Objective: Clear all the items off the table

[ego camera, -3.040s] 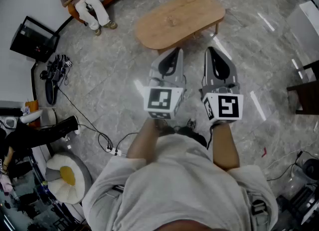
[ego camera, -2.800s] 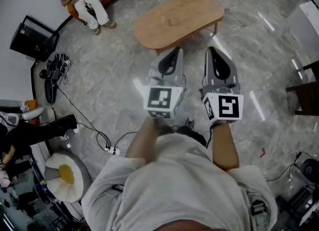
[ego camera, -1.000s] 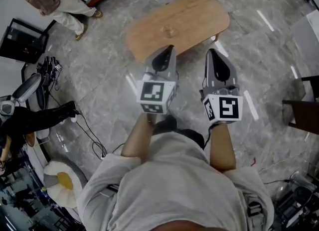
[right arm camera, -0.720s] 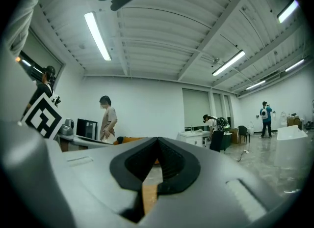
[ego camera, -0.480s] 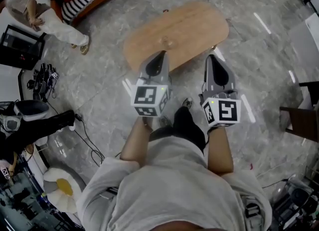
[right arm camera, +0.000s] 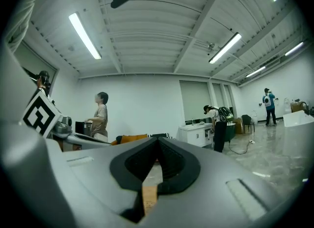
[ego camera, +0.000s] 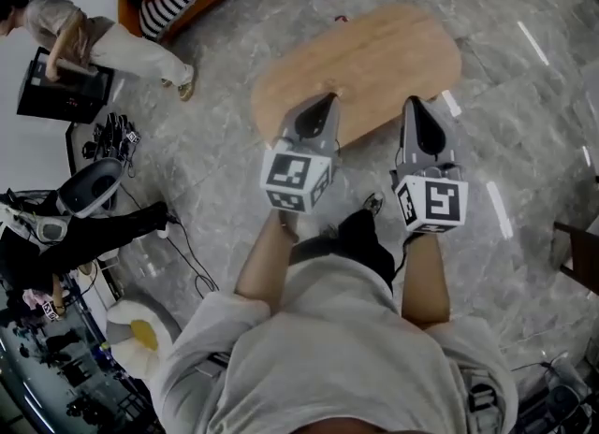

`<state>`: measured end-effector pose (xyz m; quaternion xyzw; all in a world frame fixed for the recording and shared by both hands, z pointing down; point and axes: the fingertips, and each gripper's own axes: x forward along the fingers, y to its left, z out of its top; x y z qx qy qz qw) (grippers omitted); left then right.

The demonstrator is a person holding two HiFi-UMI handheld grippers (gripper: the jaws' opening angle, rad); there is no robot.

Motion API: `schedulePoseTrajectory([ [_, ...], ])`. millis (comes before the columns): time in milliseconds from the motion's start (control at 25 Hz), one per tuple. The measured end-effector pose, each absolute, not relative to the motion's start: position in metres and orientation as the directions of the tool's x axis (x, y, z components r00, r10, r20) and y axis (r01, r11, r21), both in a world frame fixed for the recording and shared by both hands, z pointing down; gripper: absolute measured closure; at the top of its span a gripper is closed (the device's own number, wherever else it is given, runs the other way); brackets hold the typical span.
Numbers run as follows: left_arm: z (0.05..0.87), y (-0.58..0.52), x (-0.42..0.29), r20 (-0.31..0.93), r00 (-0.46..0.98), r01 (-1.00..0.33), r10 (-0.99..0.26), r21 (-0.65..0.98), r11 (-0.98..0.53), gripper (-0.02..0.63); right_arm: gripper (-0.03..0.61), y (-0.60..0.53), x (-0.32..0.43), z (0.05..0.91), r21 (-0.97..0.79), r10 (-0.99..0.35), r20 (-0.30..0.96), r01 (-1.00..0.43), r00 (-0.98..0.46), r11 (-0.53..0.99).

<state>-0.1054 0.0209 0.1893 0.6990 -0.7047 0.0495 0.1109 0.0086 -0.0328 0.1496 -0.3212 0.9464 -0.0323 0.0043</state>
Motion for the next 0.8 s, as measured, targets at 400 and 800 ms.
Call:
schedulePoseTrajectory([
  [400, 0.239, -0.025, -0.118, 0.300, -0.004, -0.990, -0.954, 0.134, 0.047, 0.594, 0.572, -0.080, -0.012, 0.215, -0.130, -0.568, 0.088, -0.575, -0.818, 0.808],
  [800, 0.383, -0.051, -0.137, 0.469, 0.148, -0.977, -0.871, 0.205, -0.055, 0.594, 0.572, -0.099, -0.052, 0.342, -0.131, -0.485, 0.247, -0.525, -0.839, 0.841],
])
